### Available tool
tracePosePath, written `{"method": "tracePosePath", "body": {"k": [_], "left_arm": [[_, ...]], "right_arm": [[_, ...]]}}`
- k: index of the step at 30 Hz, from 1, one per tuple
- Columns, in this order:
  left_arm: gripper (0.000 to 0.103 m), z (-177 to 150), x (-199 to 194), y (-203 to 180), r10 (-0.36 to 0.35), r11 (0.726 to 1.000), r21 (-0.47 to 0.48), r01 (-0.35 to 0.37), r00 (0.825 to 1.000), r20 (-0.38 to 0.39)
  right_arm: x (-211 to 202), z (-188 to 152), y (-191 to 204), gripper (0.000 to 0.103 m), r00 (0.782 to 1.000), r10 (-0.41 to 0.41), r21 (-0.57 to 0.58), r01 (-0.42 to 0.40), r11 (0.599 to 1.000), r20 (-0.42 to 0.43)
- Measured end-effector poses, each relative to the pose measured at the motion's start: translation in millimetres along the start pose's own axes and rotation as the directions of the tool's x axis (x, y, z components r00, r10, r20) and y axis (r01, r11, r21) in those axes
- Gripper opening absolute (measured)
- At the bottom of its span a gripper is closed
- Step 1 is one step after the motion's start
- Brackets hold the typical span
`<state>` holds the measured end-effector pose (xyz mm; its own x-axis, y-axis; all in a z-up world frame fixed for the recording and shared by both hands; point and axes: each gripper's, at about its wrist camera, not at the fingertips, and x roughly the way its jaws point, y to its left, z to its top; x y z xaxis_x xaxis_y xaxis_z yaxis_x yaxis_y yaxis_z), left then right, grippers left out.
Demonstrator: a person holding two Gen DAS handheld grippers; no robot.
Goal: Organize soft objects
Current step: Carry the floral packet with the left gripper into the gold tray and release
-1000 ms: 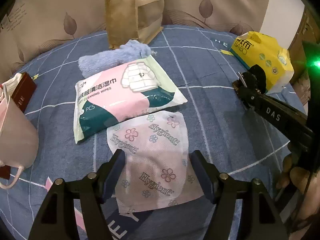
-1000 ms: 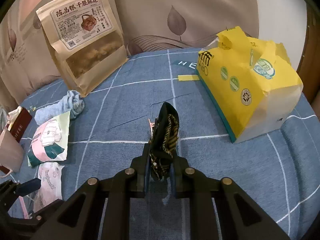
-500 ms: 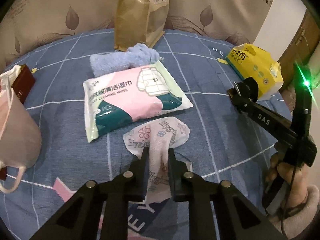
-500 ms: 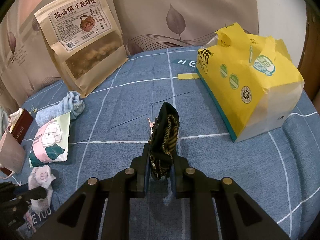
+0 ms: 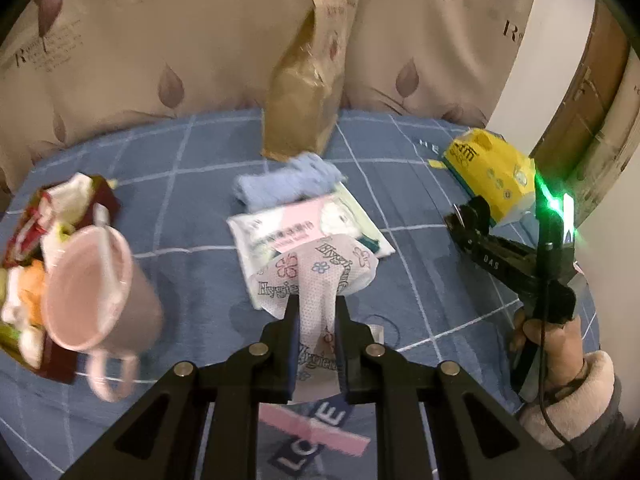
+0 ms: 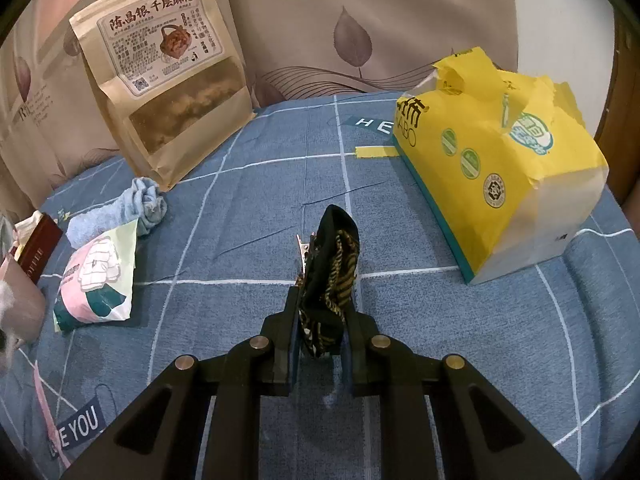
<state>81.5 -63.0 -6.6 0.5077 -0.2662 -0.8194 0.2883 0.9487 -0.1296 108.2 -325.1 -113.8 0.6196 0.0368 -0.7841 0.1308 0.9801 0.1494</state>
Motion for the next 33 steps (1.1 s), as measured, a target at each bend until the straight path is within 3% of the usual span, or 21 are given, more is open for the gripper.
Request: {"method": "tracePosePath", "body": {"k": [9, 19, 27, 33], "left_arm": [[0.015, 10, -43, 50, 0.079, 0.997, -0.03, -0.077, 0.994, 0.074], [0.015, 16, -68, 132, 0.278, 0.958, -0.097, -0.268, 0.955, 0.101], [0.015, 24, -58, 186, 0.392, 0.916, -0.129, -0.38, 0.916, 0.084], [0.015, 27, -36, 218, 0.408, 0.908, -0.133, -0.398, 0.912, 0.049]], "right_arm": [[1, 0, 2, 0.016, 1.0, -0.015, -0.016, 0.015, 1.0, -0.002], [1, 1, 1, 0.016, 1.0, -0.019, -0.024, 0.019, 1.0, -0.003], [2, 2, 3, 0.016, 1.0, -0.024, -0.029, 0.024, 0.999, -0.003], [3, 2, 3, 0.016, 1.0, -0.026, -0.03, 0.026, 0.999, -0.005]]}}
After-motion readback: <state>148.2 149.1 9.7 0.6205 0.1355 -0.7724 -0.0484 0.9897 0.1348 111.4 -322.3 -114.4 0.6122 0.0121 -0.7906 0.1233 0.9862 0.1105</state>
